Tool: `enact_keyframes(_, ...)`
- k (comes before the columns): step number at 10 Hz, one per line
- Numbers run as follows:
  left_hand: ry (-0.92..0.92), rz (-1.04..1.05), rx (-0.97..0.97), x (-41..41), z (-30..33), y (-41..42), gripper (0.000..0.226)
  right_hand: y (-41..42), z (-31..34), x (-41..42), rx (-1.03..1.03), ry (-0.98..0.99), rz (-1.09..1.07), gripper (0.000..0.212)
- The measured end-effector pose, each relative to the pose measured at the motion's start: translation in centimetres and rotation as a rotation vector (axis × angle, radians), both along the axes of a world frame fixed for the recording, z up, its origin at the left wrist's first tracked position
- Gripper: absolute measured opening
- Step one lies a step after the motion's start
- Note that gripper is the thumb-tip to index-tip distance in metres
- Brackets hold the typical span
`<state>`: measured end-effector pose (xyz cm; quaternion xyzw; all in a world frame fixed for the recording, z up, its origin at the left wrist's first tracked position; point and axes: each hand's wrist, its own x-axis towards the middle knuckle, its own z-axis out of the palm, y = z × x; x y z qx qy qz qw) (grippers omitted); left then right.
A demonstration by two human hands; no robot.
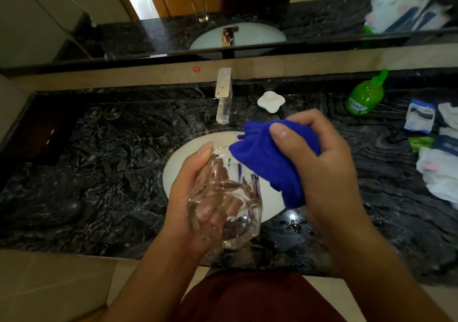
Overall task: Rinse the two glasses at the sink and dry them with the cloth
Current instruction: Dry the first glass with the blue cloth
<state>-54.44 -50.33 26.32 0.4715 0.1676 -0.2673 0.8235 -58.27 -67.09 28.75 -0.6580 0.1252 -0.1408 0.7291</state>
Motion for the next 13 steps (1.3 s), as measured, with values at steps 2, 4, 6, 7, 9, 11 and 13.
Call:
enact_keyframes(2, -0.261, -0.016, 0.172, -0.7, 2.2, -1.9, 0.039, 0.6, 1.8, -1.5, -0.137, -0.211, 0.199, 0.021)
enact_keyframes(4, -0.374, -0.133, 0.081, -0.9, 2.7, -1.9, 0.034, 0.2, 0.5, -1.2, -0.139, -0.095, 0.131, 0.025)
enact_keyframes(6, -0.532, -0.161, 0.107, -0.9, 1.9, -1.9, 0.052, -1.0, -0.2, -0.6, -0.217, -0.013, -0.076, 0.02)
enact_keyframes(7, -0.772, -0.137, 0.312, -0.8, 2.0, -1.5, 0.047, -2.4, 1.0, -0.7, -0.06, -0.044, -0.052, 0.017)
enact_keyframes(9, -1.155, -0.086, 0.626, -0.5, 2.7, -1.0, 0.043, -1.5, 2.8, -3.4, -0.385, -0.244, 0.169, 0.027)
enact_keyframes(11, -1.309, -0.086, 0.611, -1.4, 3.1, -0.5, 0.053, 0.4, 1.8, -2.9, -0.148, -0.12, 0.22, 0.028)
enact_keyframes(13, -1.323, -0.242, 0.534, -1.5, 3.8, -0.1, 0.046, -0.5, 0.5, -1.4, 0.179, 0.146, 0.307, 0.021)
